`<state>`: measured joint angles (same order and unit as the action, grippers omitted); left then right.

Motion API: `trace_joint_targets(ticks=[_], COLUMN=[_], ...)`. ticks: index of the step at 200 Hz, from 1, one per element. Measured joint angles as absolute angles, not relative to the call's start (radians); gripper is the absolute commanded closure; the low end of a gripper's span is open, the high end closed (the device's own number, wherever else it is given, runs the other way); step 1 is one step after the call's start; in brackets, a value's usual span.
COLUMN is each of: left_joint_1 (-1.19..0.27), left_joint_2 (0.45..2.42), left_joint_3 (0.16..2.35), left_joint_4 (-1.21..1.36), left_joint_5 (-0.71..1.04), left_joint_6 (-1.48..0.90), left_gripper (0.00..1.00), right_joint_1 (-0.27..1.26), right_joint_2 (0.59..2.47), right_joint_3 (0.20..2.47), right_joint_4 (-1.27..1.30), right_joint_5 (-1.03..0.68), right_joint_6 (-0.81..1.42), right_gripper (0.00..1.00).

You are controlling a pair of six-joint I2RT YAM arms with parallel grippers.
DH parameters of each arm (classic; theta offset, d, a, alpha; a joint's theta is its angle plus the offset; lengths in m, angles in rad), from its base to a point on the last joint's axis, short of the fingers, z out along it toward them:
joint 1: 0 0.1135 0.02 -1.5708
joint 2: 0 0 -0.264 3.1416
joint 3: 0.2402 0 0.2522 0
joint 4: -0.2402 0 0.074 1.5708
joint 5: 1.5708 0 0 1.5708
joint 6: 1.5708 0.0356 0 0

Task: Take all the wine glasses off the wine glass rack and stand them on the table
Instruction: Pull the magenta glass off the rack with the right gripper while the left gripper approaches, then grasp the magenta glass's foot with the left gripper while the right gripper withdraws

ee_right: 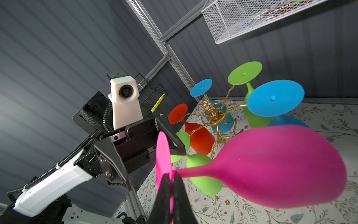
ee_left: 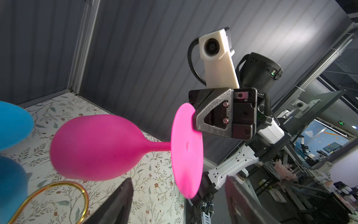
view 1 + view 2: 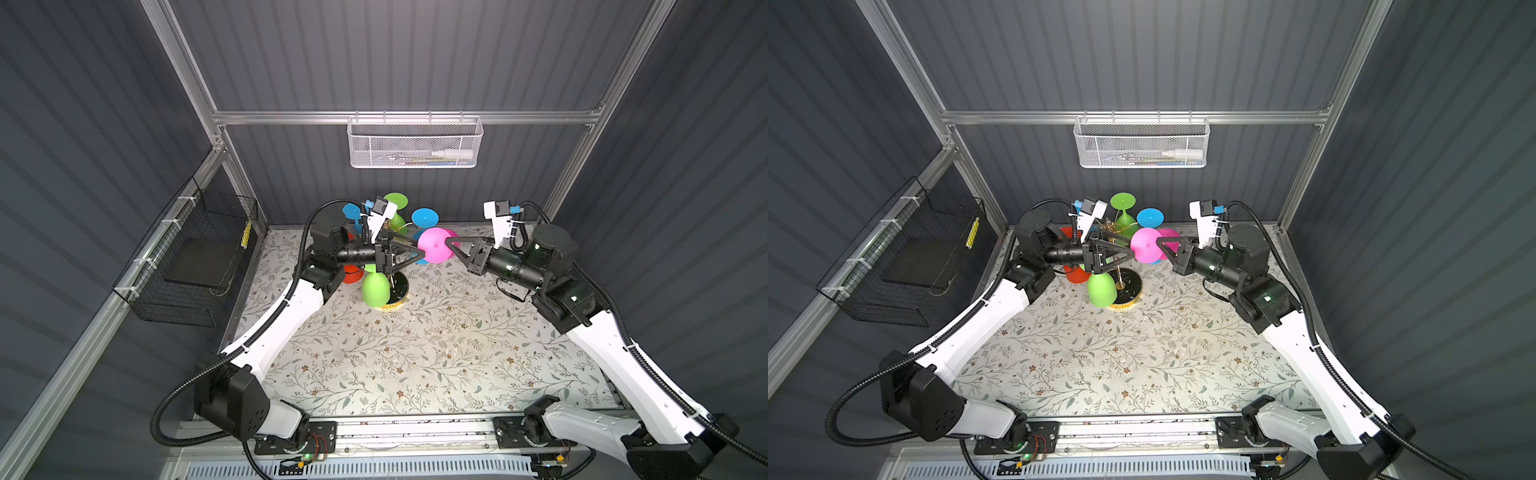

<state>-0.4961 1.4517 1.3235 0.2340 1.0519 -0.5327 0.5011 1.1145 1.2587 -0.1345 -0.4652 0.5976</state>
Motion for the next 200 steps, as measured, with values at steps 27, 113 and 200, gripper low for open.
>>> trace_joint_targets(ticks=[27,113,200], left_joint_1=[-0.519,-0.524,-0.532], left_joint_2=[1.468,1.493,1.579], left_joint_3=[1.324,1.336,1.341], left_joint_4=[0.257,0.367,0.698], left_joint_5=[1.081,1.113,1.108], left_joint_6=[-0.555,-0.641,-0.931], left_gripper=[0.31,0.68,1.0], right_joint_1=[0.511,0.517,0.52], right_joint_2=[1.124,1.137,1.076], right_joint_3=[1.26,1.263,1.258], right_joint_4=[-0.121,-0.12,-0.161], right_joint_5=[-0.474,-0.476,-0.413], right_joint_6=[0.598,0.59,0.531], right_gripper=[1.0,1.0,0.42])
